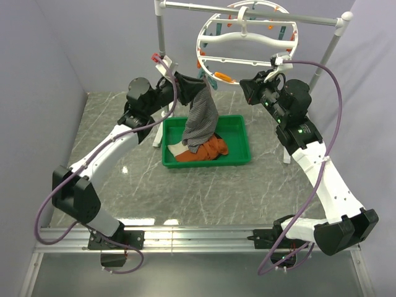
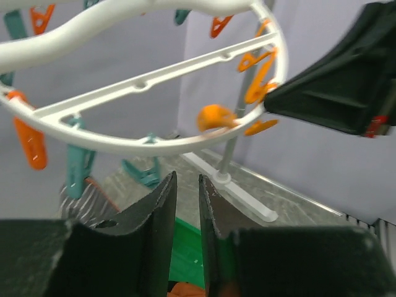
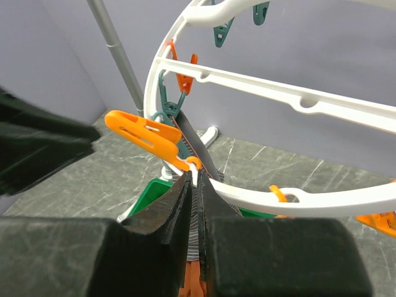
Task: Clip the underwear to the hanger
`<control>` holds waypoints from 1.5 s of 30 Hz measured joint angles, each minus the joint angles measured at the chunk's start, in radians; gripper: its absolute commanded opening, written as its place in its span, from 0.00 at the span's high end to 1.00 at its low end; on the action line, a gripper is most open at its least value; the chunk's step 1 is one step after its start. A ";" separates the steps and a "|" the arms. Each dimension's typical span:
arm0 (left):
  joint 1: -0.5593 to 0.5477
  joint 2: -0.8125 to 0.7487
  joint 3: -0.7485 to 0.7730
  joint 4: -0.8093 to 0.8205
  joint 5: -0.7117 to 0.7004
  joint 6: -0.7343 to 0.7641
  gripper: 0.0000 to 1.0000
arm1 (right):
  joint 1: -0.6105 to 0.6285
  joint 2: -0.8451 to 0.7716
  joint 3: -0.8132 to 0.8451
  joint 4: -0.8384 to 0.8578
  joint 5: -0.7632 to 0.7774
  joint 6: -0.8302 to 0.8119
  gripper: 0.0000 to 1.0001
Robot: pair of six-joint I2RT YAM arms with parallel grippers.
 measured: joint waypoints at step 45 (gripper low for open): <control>-0.003 0.010 0.120 -0.132 0.126 -0.008 0.72 | -0.011 0.000 -0.012 -0.005 -0.013 0.030 0.85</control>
